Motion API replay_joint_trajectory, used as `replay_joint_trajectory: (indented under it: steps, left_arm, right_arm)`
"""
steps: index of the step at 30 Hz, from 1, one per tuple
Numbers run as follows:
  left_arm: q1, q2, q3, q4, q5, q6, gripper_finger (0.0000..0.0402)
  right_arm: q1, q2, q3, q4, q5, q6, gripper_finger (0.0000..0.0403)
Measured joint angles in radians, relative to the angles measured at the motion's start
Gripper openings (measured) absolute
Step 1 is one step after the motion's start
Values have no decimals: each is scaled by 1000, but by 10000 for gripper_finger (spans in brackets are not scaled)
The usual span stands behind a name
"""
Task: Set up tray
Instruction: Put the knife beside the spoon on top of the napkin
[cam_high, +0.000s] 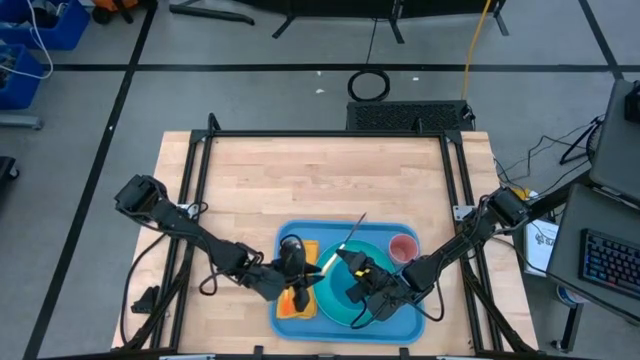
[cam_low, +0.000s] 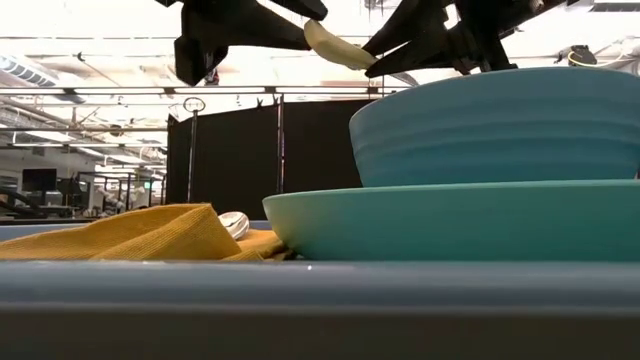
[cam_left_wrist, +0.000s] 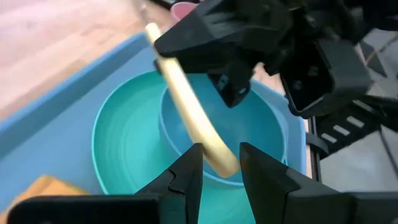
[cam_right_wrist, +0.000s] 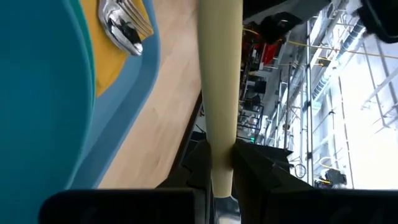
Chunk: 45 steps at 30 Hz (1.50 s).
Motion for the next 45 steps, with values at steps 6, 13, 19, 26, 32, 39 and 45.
replay_joint_trajectory:
  steps: [6,13,19,26,32,39,45]
  left_arm:
    - [7,0,0,-18,-39,-102,108]
    - [7,1,0,-33,-87,-64,108]
    - [7,1,0,-29,-127,-32,108]
    - [7,1,0,-28,-119,-30,108]
    - [7,1,0,-35,-110,-29,90]
    - [7,1,-3,-71,-129,-33,52]
    - [0,1,-3,-69,-153,0,52]
  right_arm:
    - [-5,0,0,6,43,7,30]
    - [-8,0,1,27,73,13,30]
    - [-8,0,1,31,45,16,30]
    - [-8,0,1,28,15,32,30]
    - [-7,0,1,26,0,34,30]
    - [-3,0,1,25,-5,31,30]
    - [-2,0,1,34,-20,55,30]
